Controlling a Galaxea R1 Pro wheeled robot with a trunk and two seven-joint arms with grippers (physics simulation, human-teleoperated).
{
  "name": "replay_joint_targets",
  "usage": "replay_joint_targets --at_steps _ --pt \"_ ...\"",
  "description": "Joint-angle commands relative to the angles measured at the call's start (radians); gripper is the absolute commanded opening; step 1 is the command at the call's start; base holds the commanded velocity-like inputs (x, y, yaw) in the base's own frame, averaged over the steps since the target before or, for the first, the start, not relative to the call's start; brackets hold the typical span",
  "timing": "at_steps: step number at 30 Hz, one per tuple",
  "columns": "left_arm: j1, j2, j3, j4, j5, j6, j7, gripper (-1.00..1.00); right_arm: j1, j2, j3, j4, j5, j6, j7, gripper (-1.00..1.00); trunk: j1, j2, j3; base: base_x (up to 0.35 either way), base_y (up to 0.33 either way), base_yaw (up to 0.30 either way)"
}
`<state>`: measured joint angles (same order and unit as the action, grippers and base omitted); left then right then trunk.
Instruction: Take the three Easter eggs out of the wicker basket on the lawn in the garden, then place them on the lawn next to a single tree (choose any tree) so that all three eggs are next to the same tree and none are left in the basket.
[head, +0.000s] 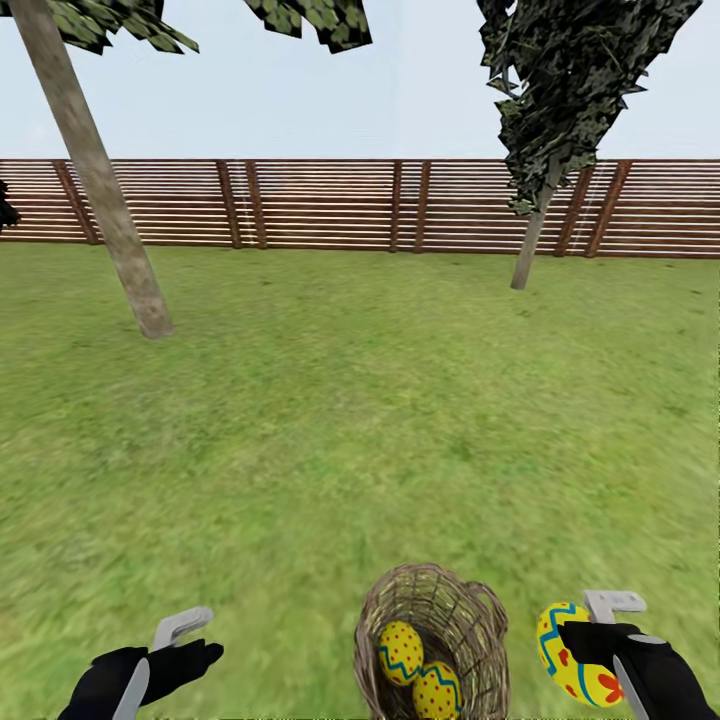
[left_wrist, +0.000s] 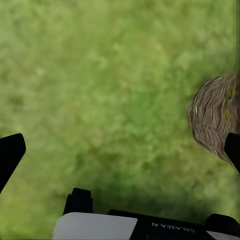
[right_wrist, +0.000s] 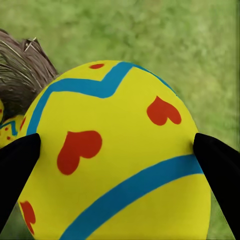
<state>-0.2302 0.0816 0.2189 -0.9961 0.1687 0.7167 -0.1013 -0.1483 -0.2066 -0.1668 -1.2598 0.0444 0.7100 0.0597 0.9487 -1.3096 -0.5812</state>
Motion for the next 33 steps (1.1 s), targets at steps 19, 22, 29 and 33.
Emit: replay_joint_targets --at_steps 19,22,29,33 --pt "0.000 -0.017 0.002 -0.002 0.004 0.004 -0.009 1.00 -0.001 -0.007 -0.003 -0.001 0.004 0.005 0.008 -1.00 -0.073 0.133 0.059 -0.196 -0.052 0.000" --pt "-0.001 -0.021 0.002 0.000 0.003 0.004 -0.008 1.00 -0.001 -0.007 -0.003 -0.001 0.005 0.005 0.008 -1.00 -0.085 0.154 0.068 -0.002 -0.300 0.000" --pt "-0.001 -0.020 0.002 -0.004 0.003 0.004 -0.010 1.00 -0.001 -0.007 -0.003 -0.001 0.005 0.005 0.008 -1.00 -0.112 0.203 0.090 -0.117 -0.305 0.000" --pt "0.000 -0.018 0.002 -0.006 0.003 0.007 -0.012 1.00 -0.001 -0.006 -0.002 -0.001 0.005 0.005 0.008 -1.00 -0.127 0.231 0.103 -0.146 -0.305 0.000"
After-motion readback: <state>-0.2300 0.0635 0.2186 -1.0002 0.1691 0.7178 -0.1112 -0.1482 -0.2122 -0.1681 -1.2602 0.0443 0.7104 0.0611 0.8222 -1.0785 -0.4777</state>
